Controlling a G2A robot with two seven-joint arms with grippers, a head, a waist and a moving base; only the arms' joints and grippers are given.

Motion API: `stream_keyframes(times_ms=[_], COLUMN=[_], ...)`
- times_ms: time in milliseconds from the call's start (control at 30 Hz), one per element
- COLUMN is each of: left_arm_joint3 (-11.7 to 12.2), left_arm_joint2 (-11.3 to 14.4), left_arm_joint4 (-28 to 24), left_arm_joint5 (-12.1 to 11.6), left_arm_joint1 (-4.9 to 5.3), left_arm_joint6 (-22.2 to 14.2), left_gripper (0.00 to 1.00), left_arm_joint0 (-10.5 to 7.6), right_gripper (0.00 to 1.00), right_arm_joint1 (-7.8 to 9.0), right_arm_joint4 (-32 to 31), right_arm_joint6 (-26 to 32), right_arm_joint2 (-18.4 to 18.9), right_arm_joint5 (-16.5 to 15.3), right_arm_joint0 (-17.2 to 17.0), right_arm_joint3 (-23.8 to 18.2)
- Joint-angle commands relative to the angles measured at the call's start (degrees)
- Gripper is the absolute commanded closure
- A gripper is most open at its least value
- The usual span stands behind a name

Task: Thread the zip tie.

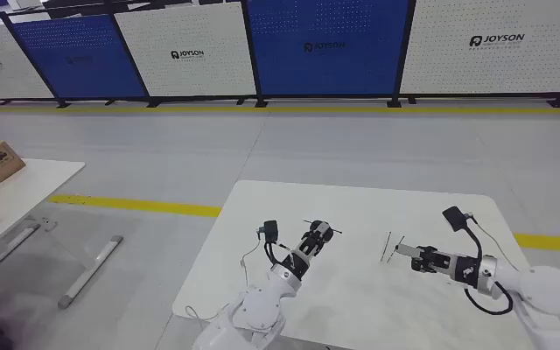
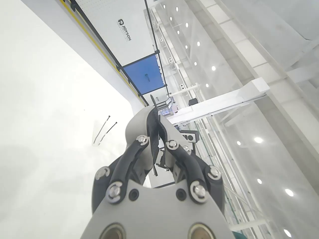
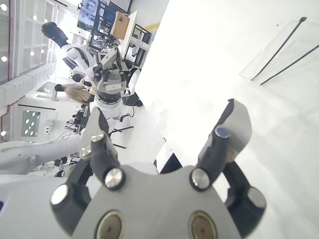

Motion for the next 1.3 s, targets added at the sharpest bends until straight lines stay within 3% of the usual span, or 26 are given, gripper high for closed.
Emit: stream_keyframes(times_ms=[0, 933, 1033, 1100, 1267], left_arm_joint3=[-0.1, -0.1, -0.1, -0.1, -0.1], left_arm_joint2=[0.0, 0.0, 0.0, 0.0, 0.0], left_arm_joint4=[0.0, 0.0, 0.0, 0.0, 0.0], left_arm_joint5=[0.0, 0.0, 0.0, 0.0, 0.0], left_arm_joint1=[0.01, 0.01, 0.01, 0.01, 0.01], left_arm_joint6=[0.0, 0.0, 0.0, 0.0, 0.0], left_gripper=[1.0, 1.0, 1.0, 1.0, 1.0], left_arm_joint0=[0.03, 0.03, 0.03, 0.03, 0.03], right_gripper=[0.0, 0.0, 0.0, 0.0, 0.0], right_arm_joint1=[0.0, -0.03, 0.05, 0.14, -0.95], right_arm_joint4=[0.0, -0.2, -3.2, -7.0, -16.1], right_arm_joint6=[0.0, -1.0, -2.1, -1.2, 0.4], right_arm_joint2=[0.0, 0.0, 0.0, -0.7, -7.7], right_arm_joint5=[0.0, 0.2, 3.9, 8.0, 20.6], right_arm_joint0=[0.0, -0.2, 0.1, 1.3, 7.8], right_arm_joint3=[0.0, -0.1, -3.4, -5.6, -7.9])
